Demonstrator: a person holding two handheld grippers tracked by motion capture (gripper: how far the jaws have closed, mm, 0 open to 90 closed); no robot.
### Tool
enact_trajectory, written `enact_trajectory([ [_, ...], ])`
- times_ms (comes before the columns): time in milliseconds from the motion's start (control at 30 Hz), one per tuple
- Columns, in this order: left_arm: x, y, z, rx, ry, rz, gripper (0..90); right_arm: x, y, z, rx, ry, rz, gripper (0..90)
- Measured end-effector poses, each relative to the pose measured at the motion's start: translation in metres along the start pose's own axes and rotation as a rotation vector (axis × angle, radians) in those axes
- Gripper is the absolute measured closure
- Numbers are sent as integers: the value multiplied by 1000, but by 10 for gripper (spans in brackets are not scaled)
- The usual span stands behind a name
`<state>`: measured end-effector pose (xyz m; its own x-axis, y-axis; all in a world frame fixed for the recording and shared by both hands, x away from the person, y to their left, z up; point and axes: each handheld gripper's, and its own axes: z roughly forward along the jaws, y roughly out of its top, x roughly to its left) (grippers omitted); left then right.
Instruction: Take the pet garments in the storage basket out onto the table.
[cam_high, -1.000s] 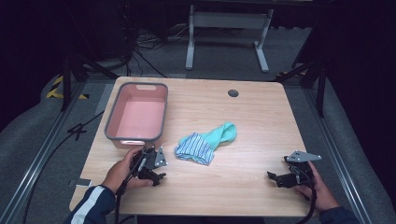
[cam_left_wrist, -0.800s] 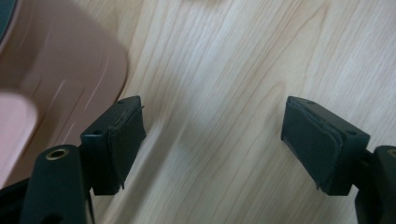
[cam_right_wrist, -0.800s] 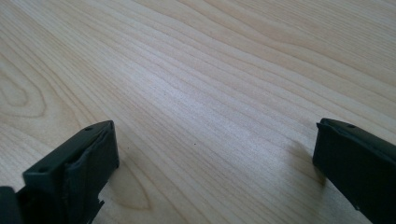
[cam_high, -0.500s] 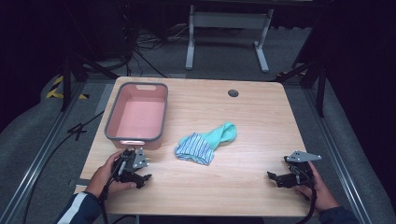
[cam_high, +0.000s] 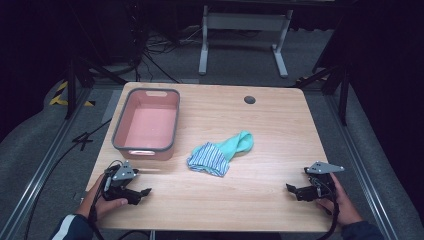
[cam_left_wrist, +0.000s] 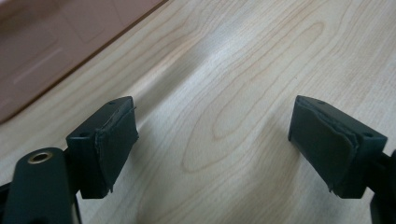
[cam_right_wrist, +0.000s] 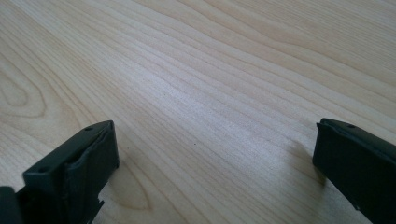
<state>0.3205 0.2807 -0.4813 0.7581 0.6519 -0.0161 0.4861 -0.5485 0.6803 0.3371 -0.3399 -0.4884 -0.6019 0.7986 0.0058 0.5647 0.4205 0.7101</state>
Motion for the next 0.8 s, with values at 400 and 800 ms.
enact_trajectory([
  [400,2,-5,-4,-12,13,-2,148,0,0,0,0,-3,2,6],
  [800,2,-5,-4,-13,14,-5,146,2,-1,-1,-1,-14,17,7],
])
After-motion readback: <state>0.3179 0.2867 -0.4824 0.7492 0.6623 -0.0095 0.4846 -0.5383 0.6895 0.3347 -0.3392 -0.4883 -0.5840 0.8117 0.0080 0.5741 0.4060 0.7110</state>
